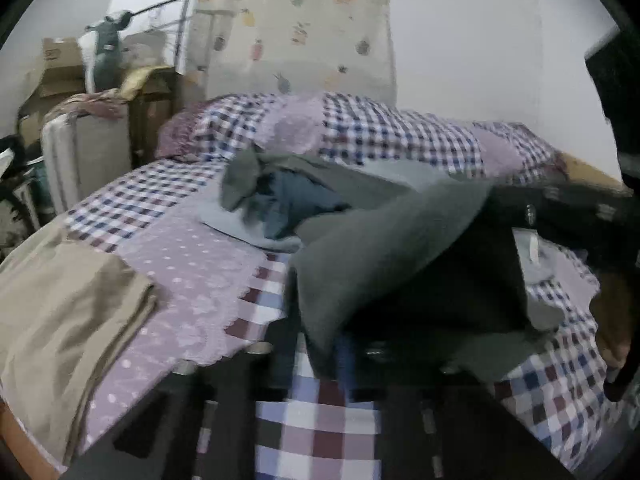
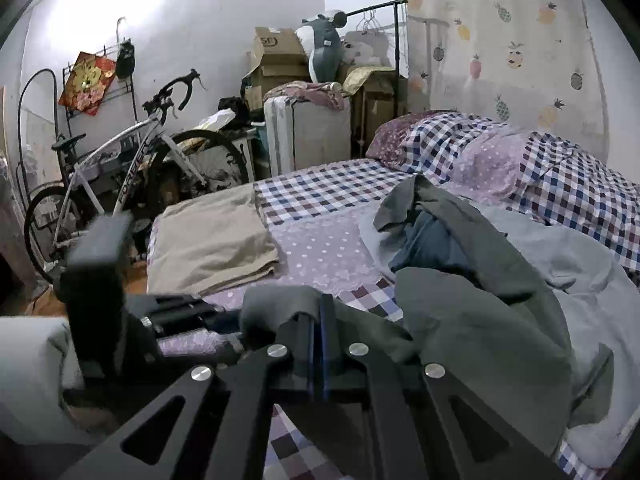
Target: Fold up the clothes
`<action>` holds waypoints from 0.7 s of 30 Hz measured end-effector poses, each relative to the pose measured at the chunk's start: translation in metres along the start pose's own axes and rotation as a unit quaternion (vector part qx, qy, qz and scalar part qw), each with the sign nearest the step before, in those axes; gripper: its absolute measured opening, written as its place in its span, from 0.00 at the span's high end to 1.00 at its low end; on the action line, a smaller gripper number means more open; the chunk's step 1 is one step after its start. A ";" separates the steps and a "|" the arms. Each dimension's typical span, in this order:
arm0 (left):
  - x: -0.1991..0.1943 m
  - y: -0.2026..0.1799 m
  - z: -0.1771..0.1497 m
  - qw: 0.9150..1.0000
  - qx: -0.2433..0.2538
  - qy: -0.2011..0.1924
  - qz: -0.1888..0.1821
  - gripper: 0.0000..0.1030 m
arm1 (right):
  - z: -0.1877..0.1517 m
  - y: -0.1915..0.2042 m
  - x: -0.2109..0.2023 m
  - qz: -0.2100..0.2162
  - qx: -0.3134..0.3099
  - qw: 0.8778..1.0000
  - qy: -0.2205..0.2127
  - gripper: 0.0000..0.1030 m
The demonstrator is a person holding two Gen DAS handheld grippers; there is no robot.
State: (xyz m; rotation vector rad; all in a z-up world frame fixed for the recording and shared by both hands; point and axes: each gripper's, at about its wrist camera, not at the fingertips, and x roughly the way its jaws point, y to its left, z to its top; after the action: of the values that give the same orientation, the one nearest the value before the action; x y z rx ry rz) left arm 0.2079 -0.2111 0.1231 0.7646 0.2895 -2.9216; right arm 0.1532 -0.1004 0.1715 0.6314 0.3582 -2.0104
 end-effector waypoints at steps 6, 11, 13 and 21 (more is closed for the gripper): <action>-0.021 0.029 0.005 0.999 -0.048 -0.022 0.009 0.97 | -0.037 -0.003 -0.002 -0.049 -0.005 0.999 0.017 0.60; -0.021 0.036 0.000 0.999 -0.050 -0.009 0.005 0.98 | -0.097 -0.026 0.003 -0.130 0.008 0.989 0.071 0.60; -0.025 0.036 -0.002 0.999 -0.050 -0.008 0.002 0.98 | -0.121 -0.041 0.004 -0.157 0.025 0.983 0.091 0.60; -0.035 0.037 -0.002 0.997 -0.068 -0.019 -0.012 0.99 | -0.176 -0.107 -0.020 -0.265 0.097 0.954 0.098 0.59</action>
State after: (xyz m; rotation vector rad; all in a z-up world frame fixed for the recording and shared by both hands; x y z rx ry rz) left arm 0.2452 -0.2444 0.1326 0.6895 0.4907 -2.8994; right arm 0.1184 0.0532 0.0369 0.9383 0.4906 -2.5226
